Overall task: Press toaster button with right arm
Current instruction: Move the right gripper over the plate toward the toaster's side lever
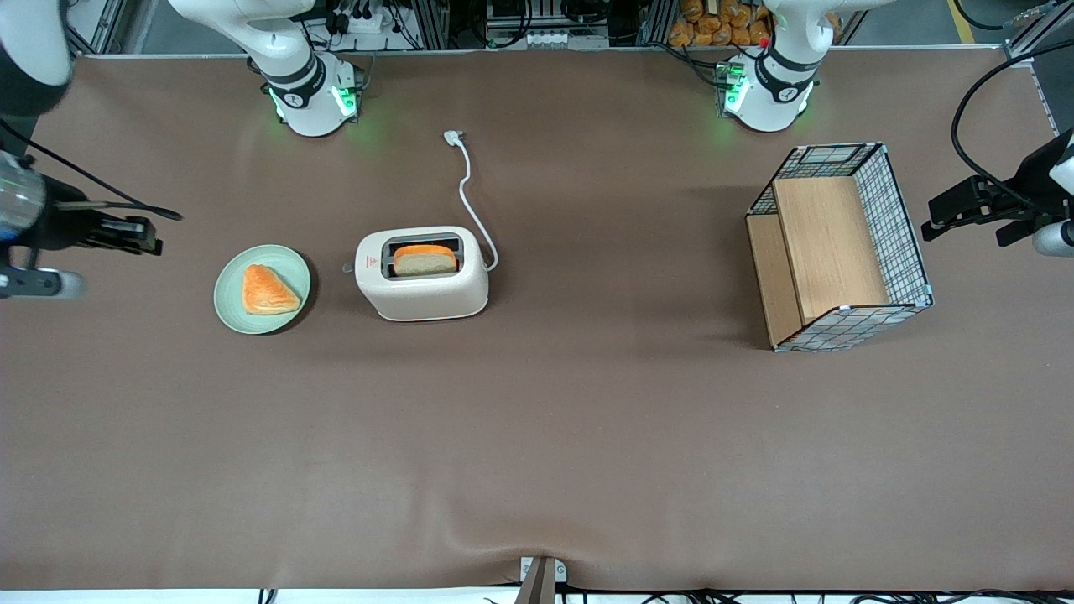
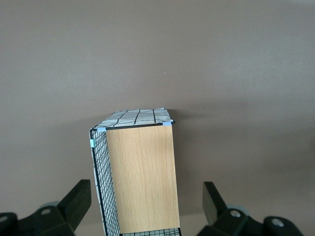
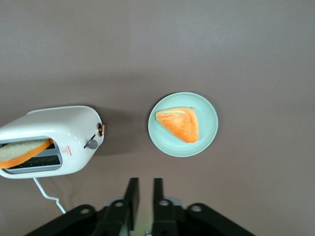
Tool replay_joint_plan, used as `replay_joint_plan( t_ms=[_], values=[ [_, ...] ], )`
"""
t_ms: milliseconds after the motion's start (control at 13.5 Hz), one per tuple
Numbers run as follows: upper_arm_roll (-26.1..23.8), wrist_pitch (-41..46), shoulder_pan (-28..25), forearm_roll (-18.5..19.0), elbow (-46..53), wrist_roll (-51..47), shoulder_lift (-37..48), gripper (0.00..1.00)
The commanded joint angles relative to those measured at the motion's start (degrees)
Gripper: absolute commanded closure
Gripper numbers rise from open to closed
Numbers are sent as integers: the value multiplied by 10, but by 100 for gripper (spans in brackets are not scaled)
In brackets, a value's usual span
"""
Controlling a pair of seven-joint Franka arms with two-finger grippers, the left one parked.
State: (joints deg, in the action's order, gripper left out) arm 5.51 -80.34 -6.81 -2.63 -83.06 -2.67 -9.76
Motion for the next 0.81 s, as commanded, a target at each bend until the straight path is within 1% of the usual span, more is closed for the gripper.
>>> replay_joint_plan(
  t_ms=[0, 74, 222, 444, 519, 741],
  values=[
    [1, -7, -26, -7, -21, 6, -9, 100],
    [1, -20, -31, -9, -34, 6, -9, 100],
    [2, -48, -31, -31, -64, 6, -7, 100],
    [1, -86, -33, -43, -109, 6, -7, 100],
    [2, -106, -33, -57, -133, 6, -7, 100],
    [1, -169, -50, -63, -203, 5, -4, 100]
  ],
)
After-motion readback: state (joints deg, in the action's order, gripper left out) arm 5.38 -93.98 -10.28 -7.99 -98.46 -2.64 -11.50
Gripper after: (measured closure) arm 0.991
